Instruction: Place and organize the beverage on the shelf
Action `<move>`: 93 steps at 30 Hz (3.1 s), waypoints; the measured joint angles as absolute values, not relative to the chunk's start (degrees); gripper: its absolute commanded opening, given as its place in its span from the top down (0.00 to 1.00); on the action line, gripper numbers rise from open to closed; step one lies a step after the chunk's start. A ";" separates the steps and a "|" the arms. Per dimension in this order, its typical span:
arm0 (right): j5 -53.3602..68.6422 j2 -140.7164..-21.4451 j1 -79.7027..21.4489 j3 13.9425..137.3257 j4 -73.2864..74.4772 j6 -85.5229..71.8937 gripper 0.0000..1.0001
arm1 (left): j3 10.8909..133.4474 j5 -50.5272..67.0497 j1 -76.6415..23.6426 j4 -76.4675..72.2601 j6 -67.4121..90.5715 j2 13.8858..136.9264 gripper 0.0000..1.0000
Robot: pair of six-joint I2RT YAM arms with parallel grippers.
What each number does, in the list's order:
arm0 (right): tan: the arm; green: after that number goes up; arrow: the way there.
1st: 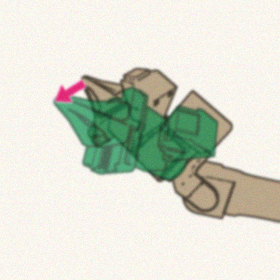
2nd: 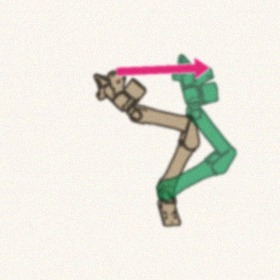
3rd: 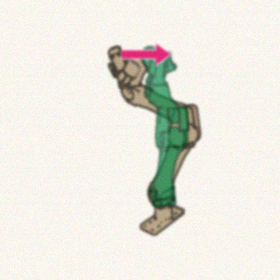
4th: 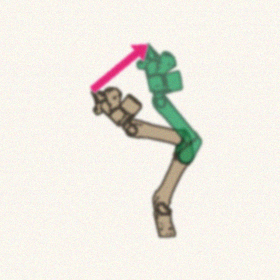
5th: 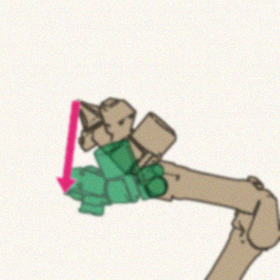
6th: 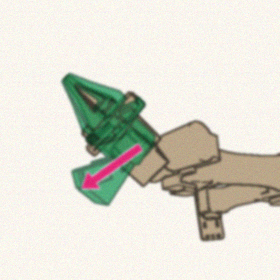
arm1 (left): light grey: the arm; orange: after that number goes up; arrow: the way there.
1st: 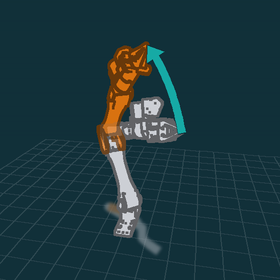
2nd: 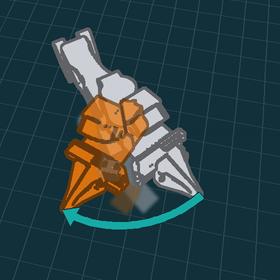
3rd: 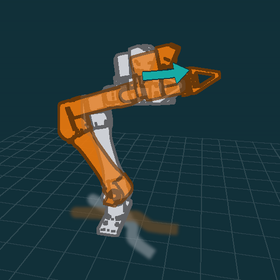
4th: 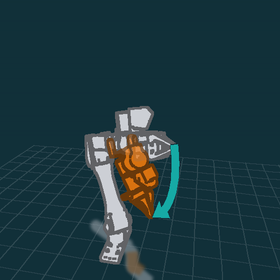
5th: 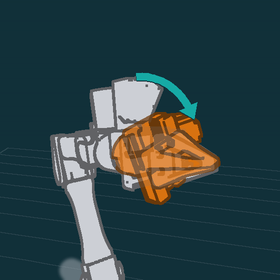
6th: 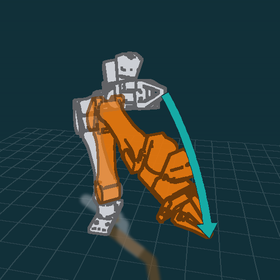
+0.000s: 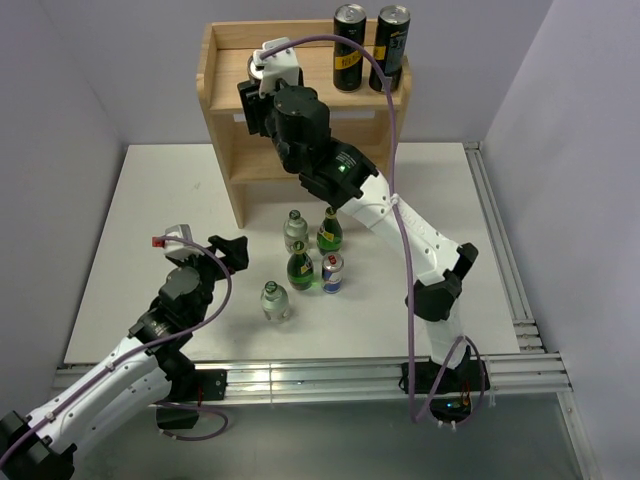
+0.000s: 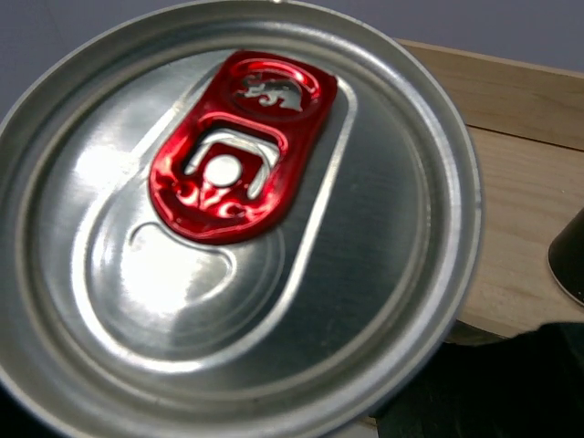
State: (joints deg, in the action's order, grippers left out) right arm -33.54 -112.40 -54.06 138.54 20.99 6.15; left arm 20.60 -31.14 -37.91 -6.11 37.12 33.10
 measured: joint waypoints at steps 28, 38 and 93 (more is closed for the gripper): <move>-26.65 -118.34 -41.58 142.10 14.57 4.21 1.00 | 19.86 -30.68 -37.91 -7.11 37.15 34.74 0.02; -24.67 -119.17 -41.58 141.73 13.65 1.76 0.70 | 19.84 -30.68 -37.91 -7.75 37.19 34.76 0.02; -27.07 -113.27 -42.04 124.75 -0.12 3.05 0.00 | 18.94 -30.30 -37.93 -9.28 37.28 36.53 0.02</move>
